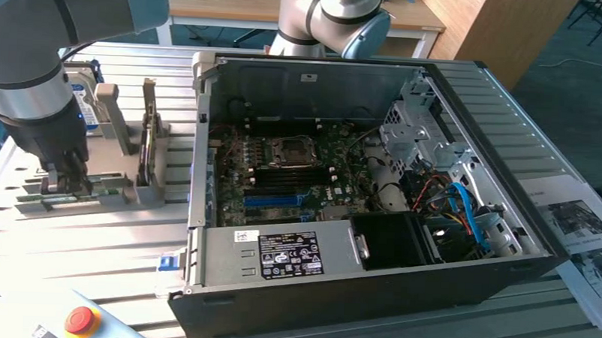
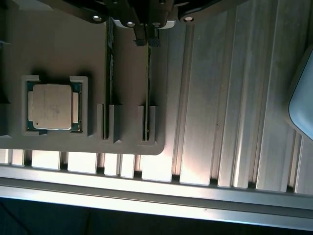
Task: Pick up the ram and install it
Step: 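Pick up the ram and move it above insertion slot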
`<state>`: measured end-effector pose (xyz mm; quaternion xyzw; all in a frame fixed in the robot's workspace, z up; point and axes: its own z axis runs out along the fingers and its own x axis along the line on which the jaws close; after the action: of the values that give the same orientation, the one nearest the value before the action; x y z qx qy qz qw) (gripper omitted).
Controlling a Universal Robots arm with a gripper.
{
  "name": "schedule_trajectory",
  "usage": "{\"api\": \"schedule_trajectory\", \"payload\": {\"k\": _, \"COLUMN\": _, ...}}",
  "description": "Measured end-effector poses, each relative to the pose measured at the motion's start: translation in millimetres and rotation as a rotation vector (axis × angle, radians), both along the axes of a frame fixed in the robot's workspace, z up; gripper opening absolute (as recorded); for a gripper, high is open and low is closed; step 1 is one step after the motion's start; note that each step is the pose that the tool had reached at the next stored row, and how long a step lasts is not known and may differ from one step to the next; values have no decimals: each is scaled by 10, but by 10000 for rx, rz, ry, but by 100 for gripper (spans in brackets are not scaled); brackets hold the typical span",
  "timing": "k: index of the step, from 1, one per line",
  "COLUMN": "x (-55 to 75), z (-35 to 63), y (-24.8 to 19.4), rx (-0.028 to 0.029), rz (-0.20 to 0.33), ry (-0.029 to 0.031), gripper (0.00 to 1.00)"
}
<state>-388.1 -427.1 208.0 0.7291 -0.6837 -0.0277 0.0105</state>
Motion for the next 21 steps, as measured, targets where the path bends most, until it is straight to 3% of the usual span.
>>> {"api": "schedule_trajectory", "payload": {"k": 21, "x": 0, "z": 267, "y": 0, "rx": -1, "rz": 0, "ry": 1, "gripper": 12}}
